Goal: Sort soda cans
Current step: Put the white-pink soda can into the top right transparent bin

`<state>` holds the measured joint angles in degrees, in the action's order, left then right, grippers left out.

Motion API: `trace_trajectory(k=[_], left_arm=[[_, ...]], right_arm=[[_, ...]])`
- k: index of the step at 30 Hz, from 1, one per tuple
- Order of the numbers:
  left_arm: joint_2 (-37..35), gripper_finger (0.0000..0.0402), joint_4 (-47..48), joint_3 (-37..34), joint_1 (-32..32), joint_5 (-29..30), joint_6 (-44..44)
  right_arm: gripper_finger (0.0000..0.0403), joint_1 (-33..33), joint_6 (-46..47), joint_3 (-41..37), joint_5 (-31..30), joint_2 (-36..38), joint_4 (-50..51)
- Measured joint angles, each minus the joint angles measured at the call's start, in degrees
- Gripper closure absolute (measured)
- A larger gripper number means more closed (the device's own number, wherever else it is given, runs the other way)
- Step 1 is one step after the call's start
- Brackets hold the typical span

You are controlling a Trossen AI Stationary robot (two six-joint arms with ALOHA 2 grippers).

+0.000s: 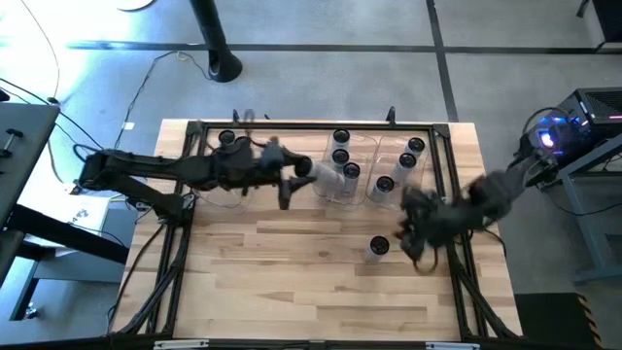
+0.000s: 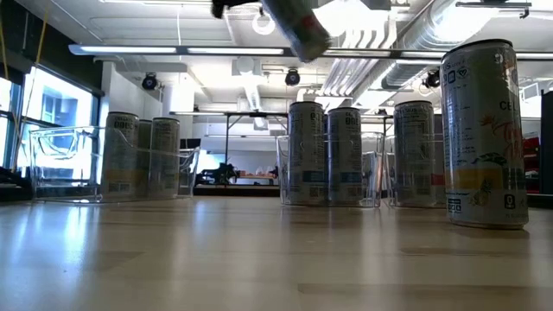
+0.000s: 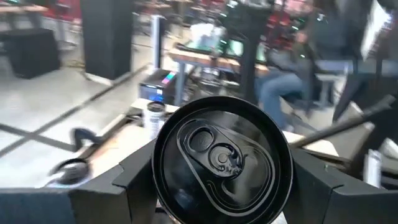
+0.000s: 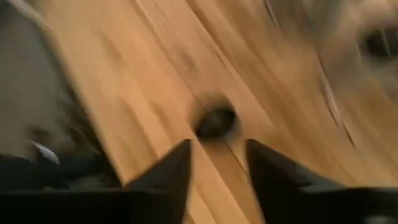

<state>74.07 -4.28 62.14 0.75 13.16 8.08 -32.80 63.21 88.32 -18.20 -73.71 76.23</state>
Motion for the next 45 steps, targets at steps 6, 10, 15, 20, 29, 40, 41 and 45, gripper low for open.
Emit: trace_trajectory(k=[6,10,15,20,29,40,41,45], left_arm=[[-2.76,0.0162,-0.03,-1.37,0.0,2.63,-0.81],[-2.76,0.0162,-0.76,-1.37,-0.12,2.44,-1.12],[-2.76,0.0162,-0.55,-1.37,-0.41,2.01,-0.79],[-2.76,0.0162,-0.3,-1.37,-0.37,1.96,-0.73],[-2.76,0.0162,-0.26,-1.37,-0.74,2.46,-0.36],[-2.76,0.0162,0.27,-1.37,-0.74,1.73,-0.25],[-2.76,0.0162,0.51,-1.37,-0.74,1.18,-0.24],[-2.76,0.0162,1.11,-1.37,-0.74,0.67,-0.25]], right_arm=[[0.0386,-7.63,17.33,-9.88,7.69,-2.83,8.61],[0.04,-7.13,24.21,-25.34,15.09,0.54,1.45],[0.0402,-1.83,34.56,-39.51,12.13,9.78,-1.15],[0.0402,4.44,43.97,-46.93,1.68,19.28,-1.96],[0.0403,14.24,42.76,-44.31,-9.76,20.64,1.11],[0.0403,22.51,28.34,-44.23,-8.14,14.99,-14.19],[0.0403,22.89,27.61,-44.23,-7.78,14.26,-15.77],[0.0403,24.19,23.22,-44.23,-4.59,10.72,-19.57]])
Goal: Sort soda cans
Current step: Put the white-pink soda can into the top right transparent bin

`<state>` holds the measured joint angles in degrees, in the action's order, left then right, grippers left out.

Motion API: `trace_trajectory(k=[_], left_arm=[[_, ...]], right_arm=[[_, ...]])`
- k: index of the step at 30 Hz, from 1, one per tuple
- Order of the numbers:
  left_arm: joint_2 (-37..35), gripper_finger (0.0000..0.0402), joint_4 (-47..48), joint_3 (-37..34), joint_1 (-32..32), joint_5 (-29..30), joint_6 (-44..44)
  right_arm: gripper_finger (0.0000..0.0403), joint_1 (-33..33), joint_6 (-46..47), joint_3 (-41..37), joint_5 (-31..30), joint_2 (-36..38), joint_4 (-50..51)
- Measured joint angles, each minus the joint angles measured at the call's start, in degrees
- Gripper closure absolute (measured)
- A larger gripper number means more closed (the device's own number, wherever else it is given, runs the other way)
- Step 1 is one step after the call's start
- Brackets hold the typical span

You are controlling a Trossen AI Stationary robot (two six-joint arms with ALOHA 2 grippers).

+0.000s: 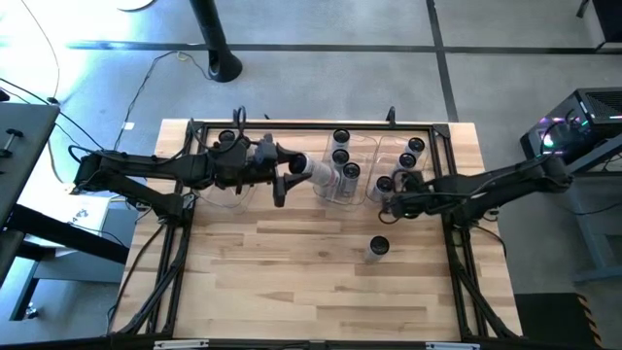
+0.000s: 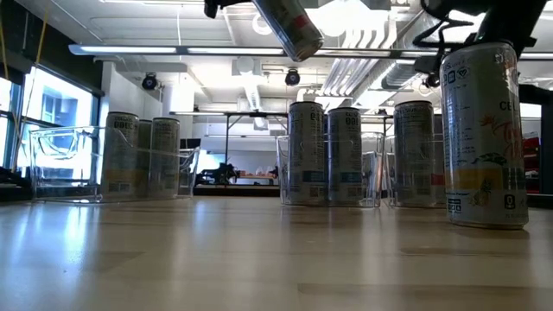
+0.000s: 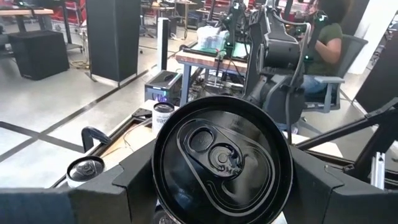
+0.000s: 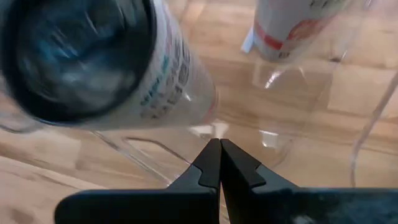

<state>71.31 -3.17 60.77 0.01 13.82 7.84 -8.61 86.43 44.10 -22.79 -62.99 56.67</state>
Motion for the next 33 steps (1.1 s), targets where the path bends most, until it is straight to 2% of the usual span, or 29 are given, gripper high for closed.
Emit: trace_trajectory(k=[5,16,33], left_arm=[[0.0,0.0162,1.43,0.0,0.0,-0.23,0.0],[0.0,0.0162,2.11,0.0,0.0,-0.23,-0.17],[0.0,0.0162,1.87,0.02,1.35,-1.3,1.1]], right_arm=[[0.0403,0.38,-2.9,0.0,3.17,-3.36,-1.09],[0.0403,0.36,-6.96,0.0,7.11,-3.62,-4.86],[0.0403,-1.36,-9.5,0.0,9.75,-3.81,-10.25]])
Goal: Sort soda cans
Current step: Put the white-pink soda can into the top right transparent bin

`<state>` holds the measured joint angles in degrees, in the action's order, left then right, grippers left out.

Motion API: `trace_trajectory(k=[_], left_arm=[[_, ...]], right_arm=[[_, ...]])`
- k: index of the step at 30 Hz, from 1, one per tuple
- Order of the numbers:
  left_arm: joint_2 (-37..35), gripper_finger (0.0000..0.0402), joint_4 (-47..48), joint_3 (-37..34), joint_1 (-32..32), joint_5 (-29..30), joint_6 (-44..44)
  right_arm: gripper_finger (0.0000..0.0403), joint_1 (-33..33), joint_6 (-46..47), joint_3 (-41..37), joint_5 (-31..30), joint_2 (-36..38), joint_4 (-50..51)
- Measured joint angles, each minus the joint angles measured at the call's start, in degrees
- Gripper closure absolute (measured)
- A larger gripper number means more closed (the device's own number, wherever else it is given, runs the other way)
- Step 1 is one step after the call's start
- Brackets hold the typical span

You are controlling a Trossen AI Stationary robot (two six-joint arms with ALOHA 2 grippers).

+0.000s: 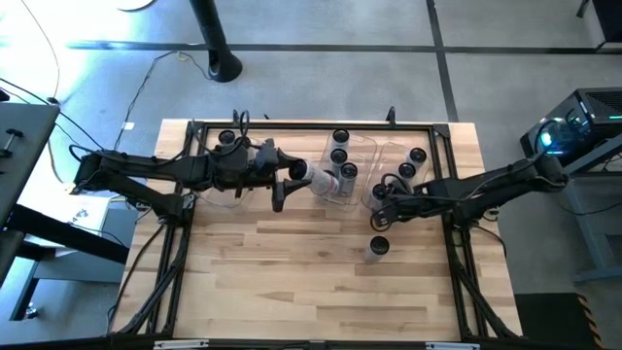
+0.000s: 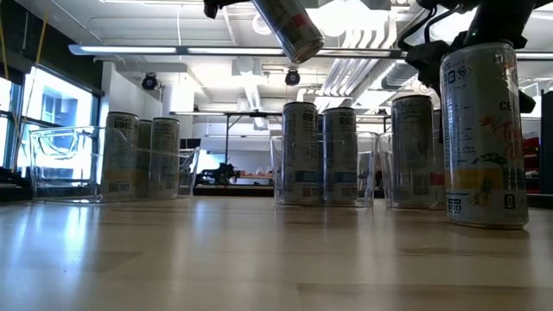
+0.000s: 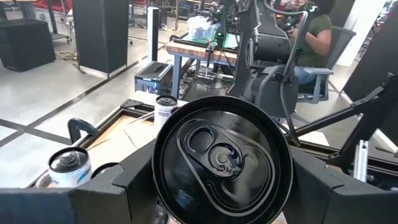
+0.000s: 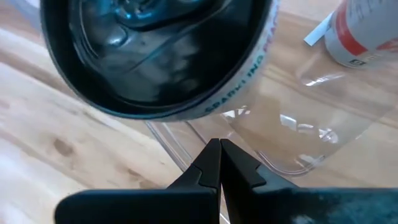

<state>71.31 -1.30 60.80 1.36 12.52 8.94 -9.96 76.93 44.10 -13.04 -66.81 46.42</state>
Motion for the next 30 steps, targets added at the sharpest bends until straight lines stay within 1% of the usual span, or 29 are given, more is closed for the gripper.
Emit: trace_trajectory(k=[8,12,17,22,25,30], left_arm=[[0.01,0.0162,-0.39,0.0,1.02,0.0,0.97],[0.02,0.0162,-2.26,0.0,1.56,-0.55,1.33],[0.02,0.0162,-2.95,0.04,2.69,-0.86,1.49],[0.02,0.0162,-3.33,0.04,3.82,-0.86,1.54],[0.02,0.0162,-3.3,0.04,4.4,-0.82,1.54],[0.02,0.0162,-3.3,0.04,4.99,-0.82,2.04]], right_arm=[[0.0403,-3.67,2.71,0.0,0.26,0.0,-2.6],[0.0403,-5.18,4.28,-0.02,-0.35,-0.49,-5.03],[0.0403,-6.56,4.45,0.03,-0.2,-3.91,-10.04],[0.0403,-7.61,3.93,0.02,1.99,-7.94,-16.26],[0.0403,-8.19,3.61,0.02,2.4,-8.81,-19.18],[0.0403,-8.96,3.61,-0.02,2.14,-8.85,-20.99]])
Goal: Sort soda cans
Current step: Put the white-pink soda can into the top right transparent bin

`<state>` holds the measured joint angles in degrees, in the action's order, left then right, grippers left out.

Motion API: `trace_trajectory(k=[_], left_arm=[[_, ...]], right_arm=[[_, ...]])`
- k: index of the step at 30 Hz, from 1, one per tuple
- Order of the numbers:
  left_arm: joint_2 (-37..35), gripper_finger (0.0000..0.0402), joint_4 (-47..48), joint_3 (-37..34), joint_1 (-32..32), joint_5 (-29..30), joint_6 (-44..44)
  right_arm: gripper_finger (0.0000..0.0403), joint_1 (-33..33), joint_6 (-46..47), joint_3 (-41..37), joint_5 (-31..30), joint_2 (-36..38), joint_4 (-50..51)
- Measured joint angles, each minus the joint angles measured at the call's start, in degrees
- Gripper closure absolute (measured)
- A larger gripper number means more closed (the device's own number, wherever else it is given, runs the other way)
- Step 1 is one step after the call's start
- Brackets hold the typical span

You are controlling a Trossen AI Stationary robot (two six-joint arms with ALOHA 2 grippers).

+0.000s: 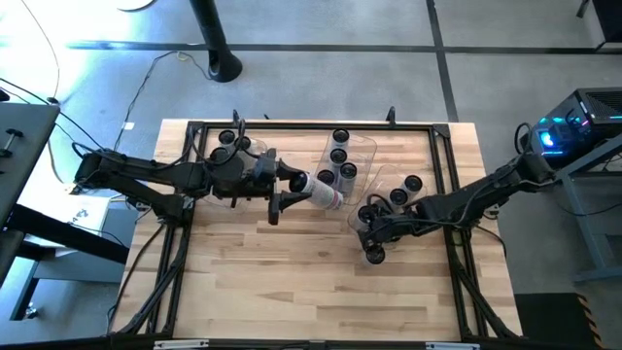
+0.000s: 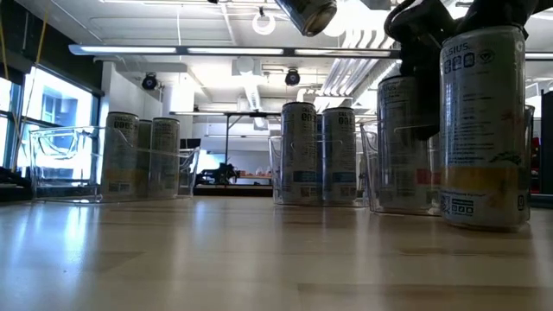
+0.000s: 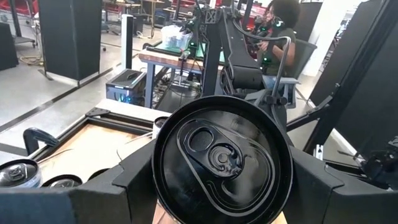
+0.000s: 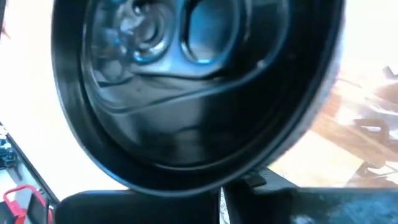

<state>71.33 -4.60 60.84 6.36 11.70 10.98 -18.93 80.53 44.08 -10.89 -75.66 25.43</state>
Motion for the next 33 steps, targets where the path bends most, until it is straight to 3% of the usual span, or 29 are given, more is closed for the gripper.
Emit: trace_trajectory(k=[18,26,33], left_arm=[[0.08,0.0162,-2.26,0.0,0.21,0.48,0.02],[2.96,0.0162,-4.39,0.02,0.19,1.03,-0.48],[7.41,0.0162,-13.16,0.02,0.17,0.87,0.8]], right_arm=[[0.0403,-0.25,-4.21,0.24,0.94,2.35,-2.77],[0.0403,-0.37,-6.04,0.24,-0.27,11.36,2.68],[0.0403,-0.36,-7.52,0.24,-3.15,19.83,7.69]])
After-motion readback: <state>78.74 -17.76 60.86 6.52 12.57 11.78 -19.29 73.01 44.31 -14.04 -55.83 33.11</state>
